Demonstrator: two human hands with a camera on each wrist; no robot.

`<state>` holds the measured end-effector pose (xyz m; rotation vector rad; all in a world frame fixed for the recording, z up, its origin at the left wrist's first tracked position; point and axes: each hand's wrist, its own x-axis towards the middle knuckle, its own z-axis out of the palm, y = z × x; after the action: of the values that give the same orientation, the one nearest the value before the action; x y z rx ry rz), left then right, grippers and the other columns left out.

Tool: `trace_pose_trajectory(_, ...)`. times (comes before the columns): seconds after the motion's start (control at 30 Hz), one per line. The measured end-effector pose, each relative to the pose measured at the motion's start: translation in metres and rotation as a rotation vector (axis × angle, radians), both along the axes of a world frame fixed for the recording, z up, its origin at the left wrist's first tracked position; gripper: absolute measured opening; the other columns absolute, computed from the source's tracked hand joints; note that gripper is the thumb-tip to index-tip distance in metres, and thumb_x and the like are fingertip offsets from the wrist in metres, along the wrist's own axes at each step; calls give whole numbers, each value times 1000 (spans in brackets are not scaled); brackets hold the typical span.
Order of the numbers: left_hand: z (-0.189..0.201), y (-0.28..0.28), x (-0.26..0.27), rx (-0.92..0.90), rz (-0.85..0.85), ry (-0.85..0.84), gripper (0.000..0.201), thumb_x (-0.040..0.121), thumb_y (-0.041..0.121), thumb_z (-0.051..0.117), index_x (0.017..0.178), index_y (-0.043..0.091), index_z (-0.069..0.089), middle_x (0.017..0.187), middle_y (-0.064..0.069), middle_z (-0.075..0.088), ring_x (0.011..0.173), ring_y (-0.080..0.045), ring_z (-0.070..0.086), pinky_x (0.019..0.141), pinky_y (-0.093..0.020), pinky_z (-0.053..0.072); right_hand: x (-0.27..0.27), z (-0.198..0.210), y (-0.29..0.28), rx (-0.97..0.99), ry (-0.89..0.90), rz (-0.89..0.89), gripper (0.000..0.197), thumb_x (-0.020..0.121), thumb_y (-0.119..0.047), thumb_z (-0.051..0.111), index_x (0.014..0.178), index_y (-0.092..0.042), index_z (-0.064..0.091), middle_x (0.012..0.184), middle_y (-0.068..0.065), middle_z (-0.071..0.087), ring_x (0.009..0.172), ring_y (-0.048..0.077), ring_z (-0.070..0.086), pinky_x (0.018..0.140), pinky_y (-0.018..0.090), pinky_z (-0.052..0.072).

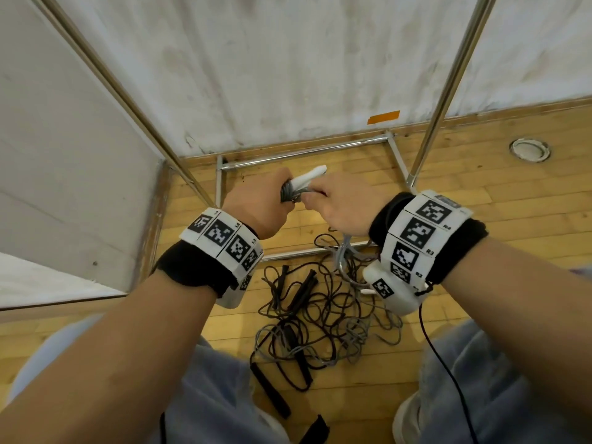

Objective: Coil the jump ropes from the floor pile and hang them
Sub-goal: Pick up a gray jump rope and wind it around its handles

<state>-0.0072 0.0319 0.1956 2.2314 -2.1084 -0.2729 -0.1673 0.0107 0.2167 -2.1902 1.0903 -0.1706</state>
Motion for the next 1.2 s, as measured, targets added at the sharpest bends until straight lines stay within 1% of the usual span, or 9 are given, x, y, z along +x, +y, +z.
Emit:
trace_pose_trajectory(0.2,-1,7,-14,-65,-125,-94,33,84,53,57,109,33,50,85,7,63,75,-19,60,57,-28,45,-8,7,-17,-269,28,-42,37,100,-33,38,84,-10,62,81,5,63,71,18,56,58,26,38)
trace_pose_trajectory(0.3,0,8,-17,-79,-185,23,37,78,66,58,96,33,58,75,9,60,71,-15,56,56,-29,43,-15,7,-26,-309,3,-61,38,97,-37,43,78,-11,62,69,2,57,68,20,53,58,30,35)
trace_pose_trajectory(0.47,9,14,-13,-115,-267,358,26,71,52,64,83,29,65,59,7,56,57,-12,52,54,-31,42,-31,9,-41,-96,-126,-133,37,90,-48,54,74,-18,68,48,-6,48,44,6,45,47,15,35)
trace_pose_trajectory(0.6,21,19,-18,-106,-217,613,11,73,33,69,81,26,67,65,3,60,57,-9,50,56,-33,42,-38,14,-46,124,-263,-149,37,74,-60,58,73,-25,69,62,-8,64,58,6,58,59,22,45)
trace_pose_trajectory(0.73,35,23,-21,-51,-162,883,12,75,21,67,87,23,66,61,4,65,45,-4,54,44,-28,45,-32,4,-40,473,-672,-227,16,89,-19,60,75,-20,67,57,-4,54,45,11,42,41,20,33)
trace_pose_trajectory(0.83,39,22,-25,-86,-104,1067,16,80,14,60,95,11,64,60,3,65,43,-8,55,40,-21,41,-25,-1,-28,469,-769,-275,40,86,-6,45,58,-28,64,44,-8,46,37,6,33,39,17,26)
trace_pose_trajectory(0.97,42,16,-26,-153,49,1111,9,87,20,59,89,11,61,62,-6,64,42,-20,53,40,-26,39,-18,-2,-16,75,-547,-249,35,96,-20,48,61,-23,52,53,-7,47,43,6,36,47,23,31)
trace_pose_trajectory(1.1,48,9,-23,-242,91,1166,10,90,22,58,86,15,52,57,-4,63,39,-23,52,37,-25,37,-8,-1,0,-166,-331,-149,8,97,-24,47,96,-25,55,77,-15,51,66,-1,45,57,8,33)
trace_pose_trajectory(1.2,51,8,-29,-280,83,1145,12,90,19,58,93,22,47,56,-2,61,36,-21,49,35,-21,35,-4,-1,2,-84,-288,-202,10,97,-25,48,95,-22,57,88,-2,62,80,15,55,70,26,42)
